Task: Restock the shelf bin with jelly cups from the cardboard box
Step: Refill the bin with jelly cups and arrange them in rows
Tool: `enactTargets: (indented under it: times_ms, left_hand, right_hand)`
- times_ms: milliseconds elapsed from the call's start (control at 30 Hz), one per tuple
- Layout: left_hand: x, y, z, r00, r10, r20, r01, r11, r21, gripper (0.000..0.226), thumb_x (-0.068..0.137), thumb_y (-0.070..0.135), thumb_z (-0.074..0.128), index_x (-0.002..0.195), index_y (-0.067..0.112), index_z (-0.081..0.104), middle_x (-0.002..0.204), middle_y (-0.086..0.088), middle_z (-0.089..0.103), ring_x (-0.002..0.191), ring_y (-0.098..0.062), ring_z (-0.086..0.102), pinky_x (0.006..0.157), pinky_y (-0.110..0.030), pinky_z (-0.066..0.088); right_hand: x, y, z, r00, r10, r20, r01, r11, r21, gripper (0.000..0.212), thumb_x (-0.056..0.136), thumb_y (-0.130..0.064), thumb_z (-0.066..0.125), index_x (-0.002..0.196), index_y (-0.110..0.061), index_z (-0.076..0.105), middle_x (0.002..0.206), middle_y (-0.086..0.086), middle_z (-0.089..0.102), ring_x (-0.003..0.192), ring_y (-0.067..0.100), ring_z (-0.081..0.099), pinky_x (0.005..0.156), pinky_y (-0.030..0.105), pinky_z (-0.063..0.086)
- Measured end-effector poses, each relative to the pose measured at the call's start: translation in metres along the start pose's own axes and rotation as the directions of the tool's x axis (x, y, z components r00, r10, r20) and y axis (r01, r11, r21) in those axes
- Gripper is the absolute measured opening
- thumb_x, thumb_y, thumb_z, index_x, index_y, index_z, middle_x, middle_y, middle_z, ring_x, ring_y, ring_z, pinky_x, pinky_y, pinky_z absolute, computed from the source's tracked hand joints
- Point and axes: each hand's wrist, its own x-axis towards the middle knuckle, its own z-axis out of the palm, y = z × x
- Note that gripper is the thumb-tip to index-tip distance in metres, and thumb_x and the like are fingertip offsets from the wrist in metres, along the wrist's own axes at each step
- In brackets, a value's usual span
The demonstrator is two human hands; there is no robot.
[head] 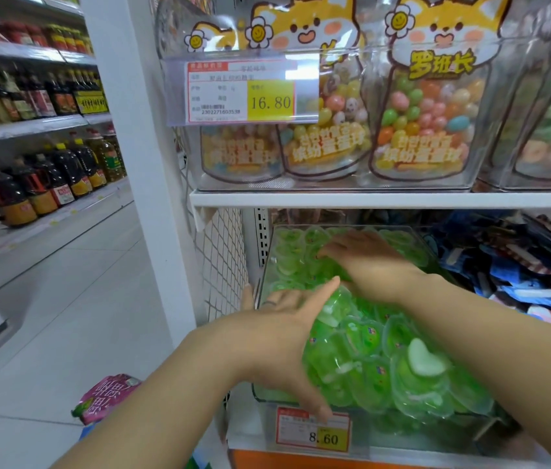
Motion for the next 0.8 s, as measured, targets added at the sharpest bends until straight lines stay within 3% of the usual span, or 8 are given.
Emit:
enactTargets:
  times_ms: [267, 633, 800]
  left_hand:
    - [0.004, 0.003, 0.003, 1.000, -0.019, -0.010, 0.019, 0.998, 0.052, 0.135, 0.058, 0.067, 0.075, 0.135, 0.047, -0.034, 0.158, 0.004, 0.013, 0.146, -0.018, -0.007, 0.108, -0.058, -0.021]
    - [0.012, 0.007, -0.006, 0.990, -0.118, 0.074, 0.110, 0.989, 0.095, 0.137, 0.057, 0.067, 0.076, 0.138, 0.038, -0.031, 0.152, -0.006, 0.032, 0.147, -0.021, 0.004, 0.113, -0.058, -0.013]
    - [0.017, 0.010, -0.010, 0.981, -0.147, 0.123, 0.135, 0.985, 0.106, 0.137, 0.062, 0.064, 0.075, 0.140, 0.032, -0.033, 0.153, -0.011, 0.028, 0.146, -0.019, -0.005, 0.113, -0.058, -0.011]
  right_hand:
    - [-0.001, 0.001, 0.001, 1.000, 0.015, 0.024, -0.016, 1.000, 0.020, 0.057, 0.089, -0.037, 0.058, 0.141, -0.029, 0.035, 0.144, -0.003, 0.037, 0.133, 0.020, 0.033, 0.109, 0.032, 0.021]
    - [0.000, 0.001, 0.001, 0.999, 0.021, 0.036, -0.023, 0.998, 0.051, 0.057, 0.089, -0.035, 0.059, 0.141, -0.030, 0.035, 0.145, -0.004, 0.038, 0.133, 0.020, 0.032, 0.110, 0.033, 0.021]
    - [0.000, 0.000, 0.000, 0.999, 0.018, 0.047, -0.020, 0.999, 0.045, 0.057, 0.090, -0.033, 0.058, 0.142, -0.030, 0.033, 0.146, -0.003, 0.036, 0.134, 0.019, 0.031, 0.110, 0.031, 0.020]
